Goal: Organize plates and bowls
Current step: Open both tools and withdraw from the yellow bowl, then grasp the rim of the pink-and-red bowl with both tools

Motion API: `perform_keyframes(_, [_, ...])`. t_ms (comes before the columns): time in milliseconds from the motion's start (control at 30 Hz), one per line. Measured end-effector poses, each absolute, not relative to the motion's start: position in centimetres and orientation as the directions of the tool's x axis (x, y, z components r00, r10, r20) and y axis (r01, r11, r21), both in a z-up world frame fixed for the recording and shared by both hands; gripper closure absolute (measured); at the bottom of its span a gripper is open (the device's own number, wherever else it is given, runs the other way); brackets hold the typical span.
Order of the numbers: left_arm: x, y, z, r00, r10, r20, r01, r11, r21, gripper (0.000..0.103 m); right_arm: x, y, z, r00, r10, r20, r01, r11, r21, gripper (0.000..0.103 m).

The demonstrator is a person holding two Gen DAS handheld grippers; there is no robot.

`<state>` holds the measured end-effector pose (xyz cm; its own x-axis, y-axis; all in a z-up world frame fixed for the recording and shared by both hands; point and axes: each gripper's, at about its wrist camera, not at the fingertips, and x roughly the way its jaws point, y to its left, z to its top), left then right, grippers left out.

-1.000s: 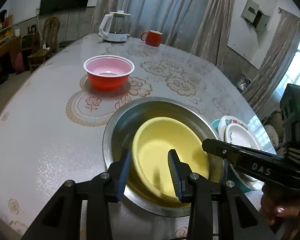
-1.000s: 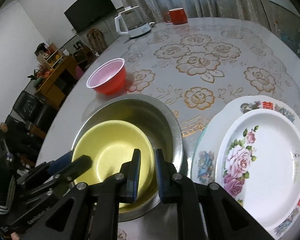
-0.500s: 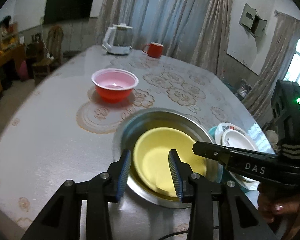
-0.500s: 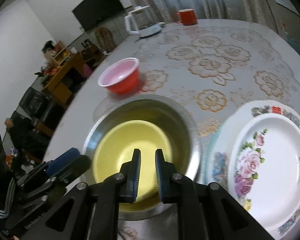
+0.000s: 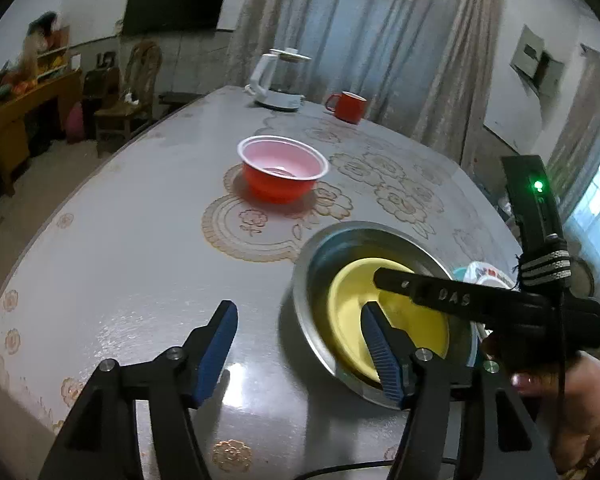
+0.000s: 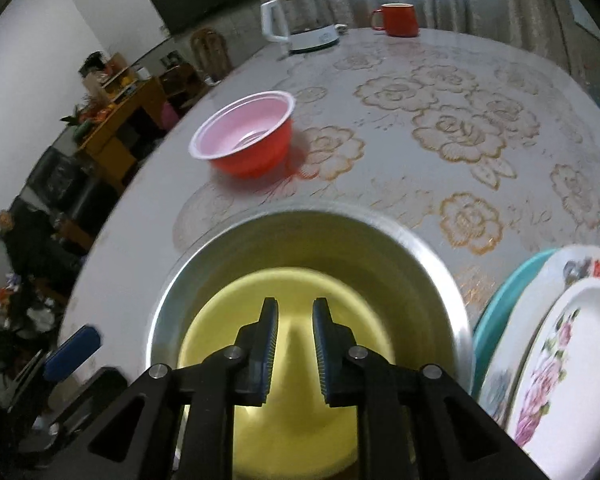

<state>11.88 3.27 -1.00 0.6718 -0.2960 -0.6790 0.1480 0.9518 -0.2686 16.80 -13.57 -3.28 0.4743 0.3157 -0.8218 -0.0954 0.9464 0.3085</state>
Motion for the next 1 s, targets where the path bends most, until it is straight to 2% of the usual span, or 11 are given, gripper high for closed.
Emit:
perform_keyframes(67, [12.0, 3.8, -1.2, 0.673, -0.286, -0.682, 0.124, 0.953, -0.277, 0.028, 17.2, -13.8, -3.2, 0.484, 0.32, -0.814, -0.089, 0.944, 0.318, 0.085])
perform_keyframes(233, [12.8, 4.7, -1.9, 0.664, -0.279, -0.694, 0.082, 0.95, -0.303, 0.022, 16.2, -14.7, -2.3, 0.511, 0.375, -0.773, -0.104, 0.92, 0.378, 0.081])
perform_keyframes(333, [13.5, 4.8, -2.4, 0.651, -0.271, -0.709, 0.068, 0.951, -0.302, 0.02, 15.2, -15.5, -1.8, 0.51, 0.417, -0.752, -0.116, 0.9, 0.42, 0.081])
perform_keyframes(567, [15.6, 5.4, -2.8, 0.614, -0.269, -0.742, 0.044, 0.95, -0.308, 0.018, 15.2, -16.3, 0.1, 0.515, 0.414, -0.751, -0.16, 0.907, 0.39, 0.08])
perform_keyframes(767, [18.3, 7.0, -1.9, 0.627, -0.254, -0.737, 0.011, 0.948, -0.317, 0.016, 17.3, -17.9, 0.9, 0.524, 0.361, -0.771, -0.132, 0.929, 0.346, 0.074])
perform_keyframes(1000, [22.9, 8.0, -0.8, 0.634, -0.226, -0.74, -0.023, 0.95, -0.31, 0.016, 21.4, -18.4, 0.7, 0.513, 0.362, -0.778, -0.101, 0.926, 0.364, 0.073])
